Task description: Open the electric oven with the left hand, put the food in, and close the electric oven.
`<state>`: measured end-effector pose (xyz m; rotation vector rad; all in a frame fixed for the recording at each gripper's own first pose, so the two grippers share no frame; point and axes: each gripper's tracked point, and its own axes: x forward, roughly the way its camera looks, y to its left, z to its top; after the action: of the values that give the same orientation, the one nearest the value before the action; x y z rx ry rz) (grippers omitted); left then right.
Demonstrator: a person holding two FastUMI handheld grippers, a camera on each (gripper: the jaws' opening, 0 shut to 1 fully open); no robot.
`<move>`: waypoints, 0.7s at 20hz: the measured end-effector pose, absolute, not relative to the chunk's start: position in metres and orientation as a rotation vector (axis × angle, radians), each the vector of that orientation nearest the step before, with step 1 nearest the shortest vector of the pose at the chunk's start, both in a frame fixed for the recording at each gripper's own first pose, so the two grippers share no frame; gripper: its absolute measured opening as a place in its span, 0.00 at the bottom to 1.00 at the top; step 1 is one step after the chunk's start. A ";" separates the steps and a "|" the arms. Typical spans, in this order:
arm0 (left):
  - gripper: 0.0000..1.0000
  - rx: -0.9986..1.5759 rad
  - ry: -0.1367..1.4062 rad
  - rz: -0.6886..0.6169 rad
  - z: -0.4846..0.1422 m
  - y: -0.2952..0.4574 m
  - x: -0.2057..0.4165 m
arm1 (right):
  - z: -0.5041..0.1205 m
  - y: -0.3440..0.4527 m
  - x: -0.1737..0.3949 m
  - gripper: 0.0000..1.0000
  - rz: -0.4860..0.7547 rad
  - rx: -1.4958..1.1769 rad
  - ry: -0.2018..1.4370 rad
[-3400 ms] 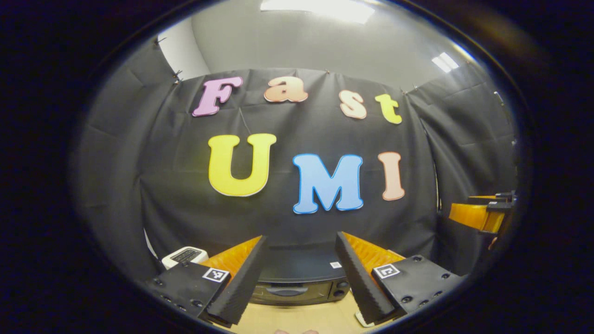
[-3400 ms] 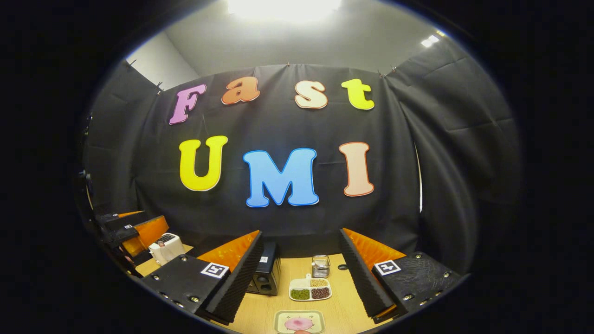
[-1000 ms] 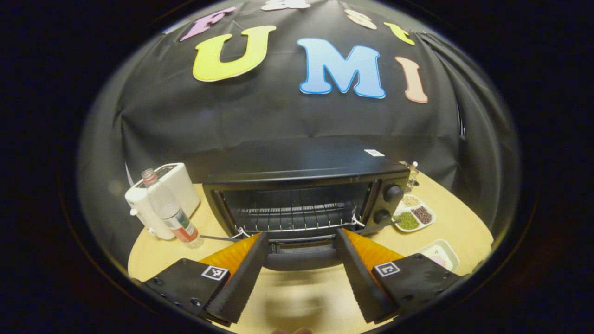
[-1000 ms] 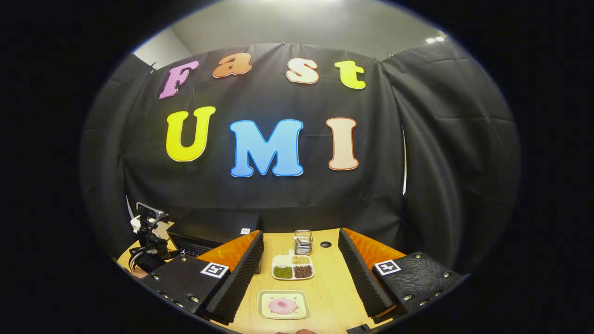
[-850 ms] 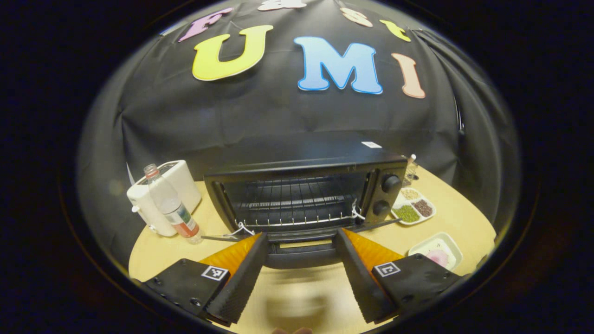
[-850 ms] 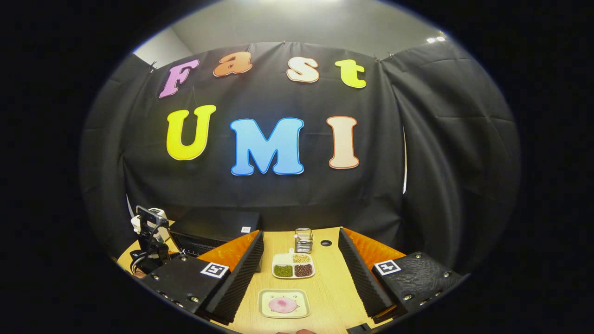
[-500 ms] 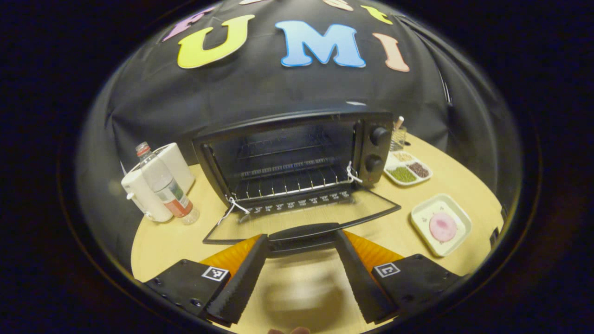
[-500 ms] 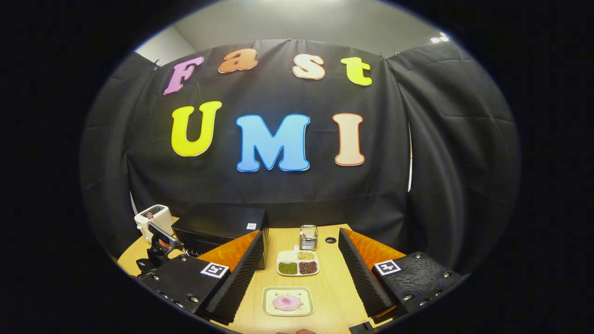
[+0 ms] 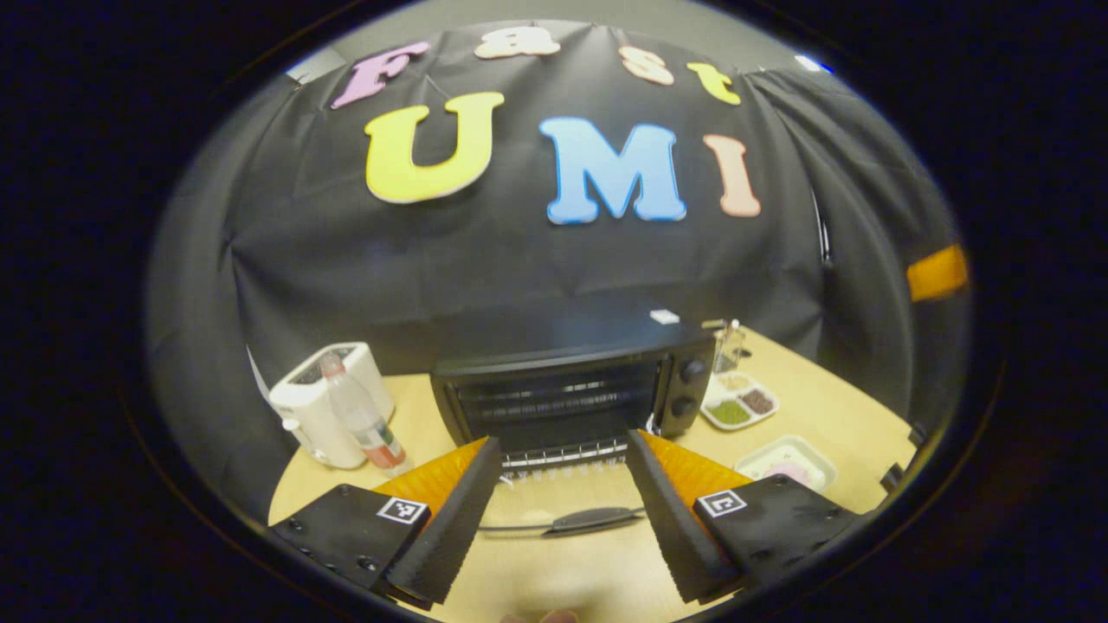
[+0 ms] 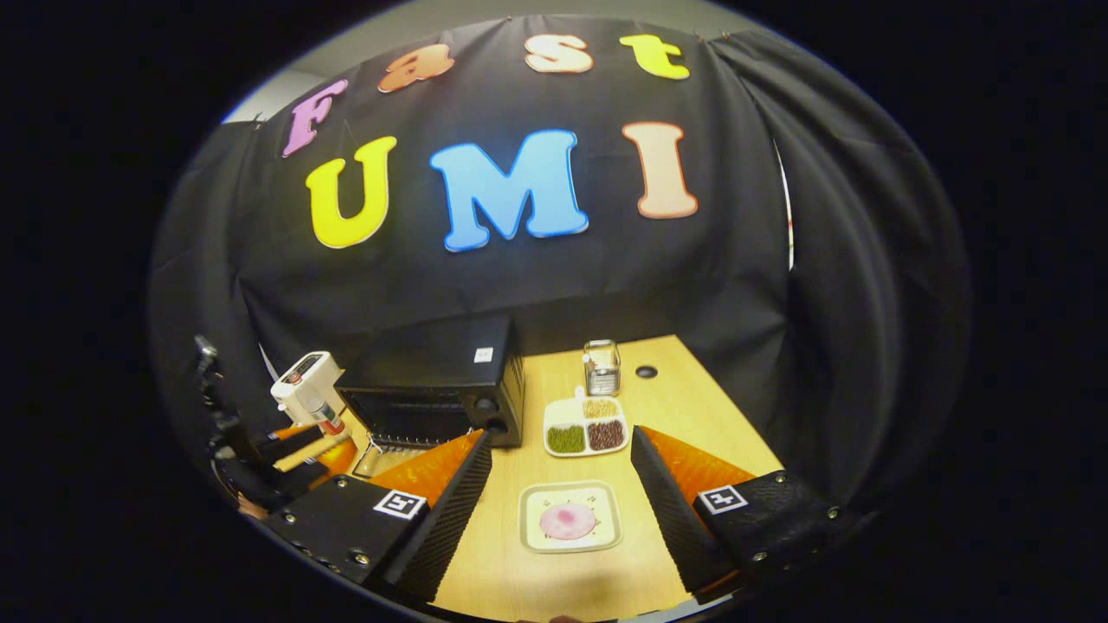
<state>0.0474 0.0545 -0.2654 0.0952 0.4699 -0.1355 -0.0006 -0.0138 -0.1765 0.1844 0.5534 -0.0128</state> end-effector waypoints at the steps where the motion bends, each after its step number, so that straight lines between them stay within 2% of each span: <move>1: 0.97 0.078 0.424 -0.144 -0.242 0.054 0.047 | -0.188 -0.014 0.001 0.99 -0.005 0.233 0.595; 5: 1.00 -0.012 0.289 -0.173 -0.153 0.060 0.034 | -0.255 -0.024 0.004 0.99 0.036 0.304 0.826; 8: 1.00 -0.071 0.218 -0.172 -0.110 0.071 0.025 | -0.303 -0.037 -0.001 0.99 0.043 0.301 0.990; 9: 0.91 -0.084 0.198 -0.155 -0.101 0.079 0.025 | -0.317 -0.042 0.002 0.99 0.041 0.299 1.023; 10: 0.98 -0.100 0.192 -0.135 -0.095 0.086 0.023 | -0.332 -0.045 0.003 0.99 0.035 0.288 1.058; 11: 1.00 -0.117 0.183 -0.113 -0.093 0.091 0.021 | -0.345 -0.050 0.005 0.99 0.035 0.266 1.086; 13: 0.98 -0.125 0.183 -0.061 -0.091 0.104 0.018 | -0.372 -0.059 0.014 0.98 0.037 0.204 1.142; 14: 1.00 -0.117 0.194 -0.037 -0.095 0.109 0.016 | -0.384 -0.062 0.018 0.96 0.041 0.179 1.169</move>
<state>0.0158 0.1088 -0.0949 -0.1167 0.1937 -0.0372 0.0181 -0.0621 -0.3837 0.1795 1.1687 0.0409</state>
